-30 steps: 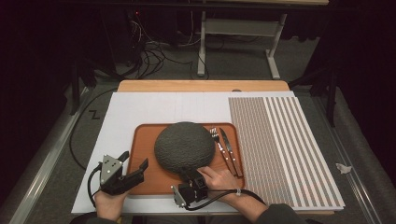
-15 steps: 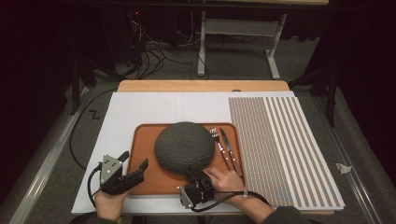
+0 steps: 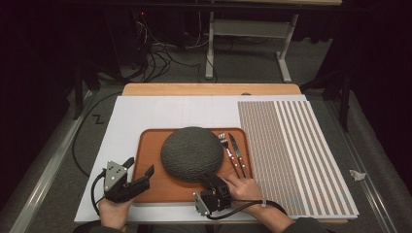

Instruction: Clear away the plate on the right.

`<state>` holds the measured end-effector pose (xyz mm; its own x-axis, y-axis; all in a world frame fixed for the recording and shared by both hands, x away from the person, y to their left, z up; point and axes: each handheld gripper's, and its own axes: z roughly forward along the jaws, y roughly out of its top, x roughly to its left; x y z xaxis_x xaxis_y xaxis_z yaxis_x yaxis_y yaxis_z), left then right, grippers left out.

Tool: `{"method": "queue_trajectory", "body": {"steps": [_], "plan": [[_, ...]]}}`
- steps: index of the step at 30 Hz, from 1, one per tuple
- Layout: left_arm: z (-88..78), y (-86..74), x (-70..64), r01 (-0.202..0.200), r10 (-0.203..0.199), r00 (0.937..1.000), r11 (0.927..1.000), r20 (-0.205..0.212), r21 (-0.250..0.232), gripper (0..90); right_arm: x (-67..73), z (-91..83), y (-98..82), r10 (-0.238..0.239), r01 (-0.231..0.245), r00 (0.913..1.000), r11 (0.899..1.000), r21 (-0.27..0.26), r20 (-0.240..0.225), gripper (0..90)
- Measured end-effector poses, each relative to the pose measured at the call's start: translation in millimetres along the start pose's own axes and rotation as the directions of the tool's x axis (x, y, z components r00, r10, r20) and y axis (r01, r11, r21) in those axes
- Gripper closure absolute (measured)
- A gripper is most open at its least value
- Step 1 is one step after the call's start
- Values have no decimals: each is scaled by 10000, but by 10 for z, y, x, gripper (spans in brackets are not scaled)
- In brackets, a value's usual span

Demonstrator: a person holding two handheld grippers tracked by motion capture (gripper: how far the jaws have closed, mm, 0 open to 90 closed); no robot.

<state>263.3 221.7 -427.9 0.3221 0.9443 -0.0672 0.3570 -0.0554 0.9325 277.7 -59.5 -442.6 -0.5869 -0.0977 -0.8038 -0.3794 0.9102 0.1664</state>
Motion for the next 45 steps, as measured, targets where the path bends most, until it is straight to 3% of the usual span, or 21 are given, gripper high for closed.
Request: {"method": "queue_trajectory", "body": {"steps": [22,45], "plan": [[-3,-1,-9,-62,62,10000,10000,-37,-1,263,-18,-151,-264,476,-499,9972,9980,397,572,717],[-3,0,-9,-62,62,10000,10000,-50,-14,263,-65,-259,-639,1073,-1177,9895,9871,1085,970,689]]}}
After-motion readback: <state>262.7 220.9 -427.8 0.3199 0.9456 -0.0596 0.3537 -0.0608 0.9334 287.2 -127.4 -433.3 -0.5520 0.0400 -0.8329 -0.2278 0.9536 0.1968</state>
